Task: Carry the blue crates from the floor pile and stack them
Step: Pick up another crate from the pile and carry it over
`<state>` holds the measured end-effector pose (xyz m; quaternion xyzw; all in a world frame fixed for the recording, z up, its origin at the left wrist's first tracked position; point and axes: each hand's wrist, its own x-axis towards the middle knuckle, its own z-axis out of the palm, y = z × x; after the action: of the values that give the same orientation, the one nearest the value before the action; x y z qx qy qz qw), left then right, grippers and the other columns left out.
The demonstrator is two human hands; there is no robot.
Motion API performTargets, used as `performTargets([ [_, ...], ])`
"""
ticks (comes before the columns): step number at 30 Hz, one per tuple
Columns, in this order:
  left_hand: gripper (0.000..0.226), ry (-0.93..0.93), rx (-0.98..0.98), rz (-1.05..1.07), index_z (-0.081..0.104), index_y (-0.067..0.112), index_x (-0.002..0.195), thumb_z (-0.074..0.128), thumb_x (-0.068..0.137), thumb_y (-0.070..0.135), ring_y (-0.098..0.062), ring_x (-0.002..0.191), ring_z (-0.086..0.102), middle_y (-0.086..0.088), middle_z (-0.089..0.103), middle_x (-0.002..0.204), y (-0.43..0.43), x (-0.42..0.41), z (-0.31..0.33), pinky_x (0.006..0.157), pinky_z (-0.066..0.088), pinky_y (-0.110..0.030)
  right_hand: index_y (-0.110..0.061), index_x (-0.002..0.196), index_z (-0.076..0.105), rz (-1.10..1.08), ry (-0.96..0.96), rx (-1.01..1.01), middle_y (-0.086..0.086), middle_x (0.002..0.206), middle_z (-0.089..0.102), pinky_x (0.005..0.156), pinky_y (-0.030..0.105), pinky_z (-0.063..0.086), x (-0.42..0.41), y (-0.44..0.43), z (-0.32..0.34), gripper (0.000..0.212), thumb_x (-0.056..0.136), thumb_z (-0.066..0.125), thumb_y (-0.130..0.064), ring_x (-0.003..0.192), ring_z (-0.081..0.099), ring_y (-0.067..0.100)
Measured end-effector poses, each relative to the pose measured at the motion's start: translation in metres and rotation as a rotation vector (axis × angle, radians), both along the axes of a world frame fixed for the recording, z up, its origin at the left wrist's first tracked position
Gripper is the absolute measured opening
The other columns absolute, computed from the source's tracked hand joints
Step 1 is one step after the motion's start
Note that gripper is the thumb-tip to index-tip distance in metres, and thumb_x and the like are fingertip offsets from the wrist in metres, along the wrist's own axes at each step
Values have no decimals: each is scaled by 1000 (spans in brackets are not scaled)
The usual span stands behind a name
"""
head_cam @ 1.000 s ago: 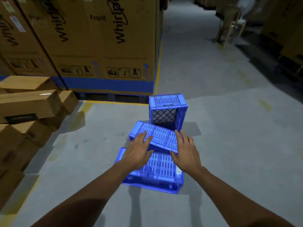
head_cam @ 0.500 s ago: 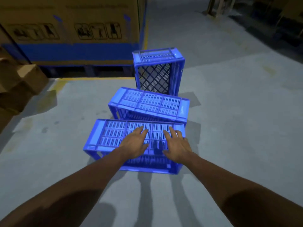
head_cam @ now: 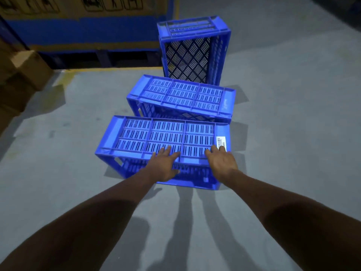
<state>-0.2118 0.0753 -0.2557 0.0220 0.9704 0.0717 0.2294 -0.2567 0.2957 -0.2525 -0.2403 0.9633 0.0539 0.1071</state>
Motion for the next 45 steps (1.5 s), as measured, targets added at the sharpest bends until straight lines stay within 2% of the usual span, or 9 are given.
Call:
performTargets([
  [7, 68, 133, -3, 193, 20, 29, 152, 24, 95, 65, -30, 150, -4, -6, 4, 163, 15, 27, 24, 117, 4, -57, -15, 119, 44, 49, -2, -34, 7, 120, 49, 89, 46, 39, 26, -6, 41, 43, 78, 56, -12, 111, 47, 30],
  [14, 66, 73, 238, 556, 17, 28, 153, 29, 97, 60, -39, 148, -7, -18, -3, 161, 37, 29, 103, 116, 8, -56, -6, 125, 44, -42, -110, -134, 13, 124, 48, 89, 45, 44, 32, -16, 135, 43, 83, 55, -11, 118, 45, 33],
  [17, 67, -29, 674, 1010, 30, 5, 147, 50, 97, 43, -40, 132, 40, -24, 39, 146, 55, 23, 160, 107, 38, -45, -6, 118, 47, -57, -117, -161, 15, 121, 47, 88, 46, 44, 36, -16, 188, 35, 83, 52, -7, 116, 45, 36],
  [20, 32, -75, 1283, 1463, 49, 4, 116, 60, 93, 22, -32, 75, 63, -15, 61, 107, 63, 14, 218, 72, 53, -41, -7, 113, 48, -62, -108, -178, 14, 116, 48, 83, 46, 45, 48, -12, 242, 33, 81, 58, -10, 112, 47, 36],
  [23, 54, -92, 1459, 1552, 49, 3, 123, 71, 78, 24, -41, 92, 65, -22, 60, 123, 61, 13, 266, 84, 55, -52, -8, 113, 48, -86, -76, -194, 13, 116, 49, 82, 44, 45, 64, -15, 312, 34, 81, 58, -10, 111, 48, 36],
  [26, 71, -40, 1499, 1639, 58, 1, 119, 80, 57, 26, -40, 94, 69, -21, 68, 113, 56, 6, 286, 66, 59, -52, -10, 113, 48, -132, -71, -221, 13, 115, 51, 83, 42, 47, 86, -20, 383, 35, 81, 61, -18, 111, 51, 35],
  [32, 10, 111, 1308, 1510, 60, -6, 77, 67, 73, -11, -22, 46, 56, -15, 62, 69, 57, 39, 459, 39, 46, -26, -12, 109, 50, -150, -140, -285, 13, 113, 59, 78, 37, 46, 134, -34, 519, 41, 77, 63, -36, 104, 59, 34],
  [37, 35, 110, 1037, 1160, 60, -2, 79, 62, 44, 0, -24, 63, 60, -17, 62, 75, 32, 49, 545, 64, 60, -47, -23, 85, 57, -142, -312, -551, 2, 84, 64, 68, 33, 43, 155, -41, 609, 27, 83, 62, -50, 81, 58, 21],
  [45, 16, 23, 329, 422, 58, 5, 57, 67, 69, 2, -15, 43, 47, -7, 56, 55, 0, 91, 715, 36, 34, -17, -26, 107, 61, -137, -202, -609, 0, 98, 67, 82, 35, 50, 161, -44, 675, 25, 83, 60, -33, 97, 61, 21],
])
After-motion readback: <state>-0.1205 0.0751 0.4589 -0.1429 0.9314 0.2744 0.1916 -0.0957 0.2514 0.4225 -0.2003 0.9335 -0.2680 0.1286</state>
